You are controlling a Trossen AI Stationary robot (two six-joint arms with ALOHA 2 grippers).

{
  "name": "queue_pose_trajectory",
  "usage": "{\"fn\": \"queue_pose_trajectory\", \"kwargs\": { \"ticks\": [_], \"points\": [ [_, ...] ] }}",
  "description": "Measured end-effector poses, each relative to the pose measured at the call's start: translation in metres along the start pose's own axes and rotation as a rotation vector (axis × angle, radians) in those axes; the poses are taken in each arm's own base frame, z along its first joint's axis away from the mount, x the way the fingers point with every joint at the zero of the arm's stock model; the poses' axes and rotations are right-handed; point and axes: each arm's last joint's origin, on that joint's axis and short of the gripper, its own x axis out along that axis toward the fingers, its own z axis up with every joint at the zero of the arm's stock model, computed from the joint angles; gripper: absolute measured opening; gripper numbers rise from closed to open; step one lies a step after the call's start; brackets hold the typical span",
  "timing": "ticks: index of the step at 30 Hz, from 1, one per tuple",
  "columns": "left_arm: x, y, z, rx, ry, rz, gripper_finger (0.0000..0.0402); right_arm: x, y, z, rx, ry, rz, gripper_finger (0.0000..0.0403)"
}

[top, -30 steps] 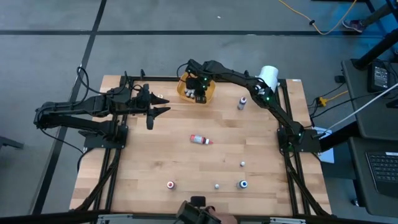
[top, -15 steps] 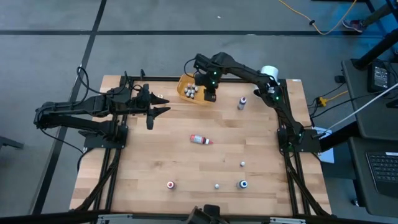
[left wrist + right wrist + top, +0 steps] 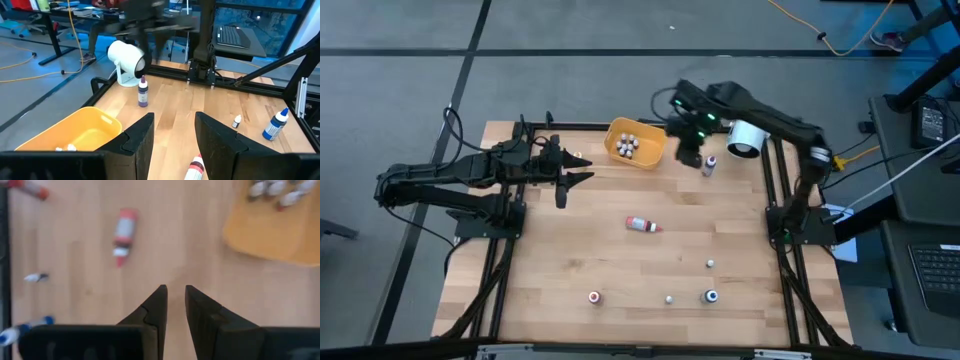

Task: Pick & Place food coloring
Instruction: Put the top small black food coloring bottle into the bin

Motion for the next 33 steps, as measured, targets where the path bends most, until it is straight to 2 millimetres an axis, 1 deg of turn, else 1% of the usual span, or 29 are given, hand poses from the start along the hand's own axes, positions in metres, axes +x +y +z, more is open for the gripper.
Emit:
{"fn": "queue_pose_trajectory", "kwargs": {
  "ticks": [6,9,13,16,18,26,29,33],
  "points": [
    [0.000,0.000,0.000,0.000,0.000,0.000,0.0139,-0.021,0.069,-0.062,-0.127,-0.068,0.041,0.0071],
    [0.000,0.000,0.000,0.000,0.000,0.001,0.0139,-0.029,0.101,-0.089,-0.142,-0.119,0.041,0.0071],
    [0.000,0.000,0.000,0.000,0.000,0.001,0.0139,-0.030,0.132,-0.117,-0.110,-0.155,0.058,0.0071],
    [0.000,0.000,0.000,0.000,0.000,0.000,0.0139,-0.025,0.147,-0.131,-0.073,-0.155,0.068,0.0071],
    [0.000,0.000,0.000,0.000,0.000,0.000,0.0139,-0.018,0.156,-0.137,-0.048,-0.135,0.062,0.0071],
    [0.000,0.000,0.000,0.000,0.000,0.001,0.0139,0.014,0.190,-0.147,-0.016,-0.086,0.020,0.0071],
    [0.000,0.000,0.000,0.000,0.000,0.001,0.0139,0.027,0.196,-0.154,0.064,-0.077,0.028,0.0071],
    [0.000,0.000,0.000,0.000,0.000,0.000,0.0139,0.051,0.198,-0.167,0.145,-0.047,0.039,0.0071]
  ]
}}
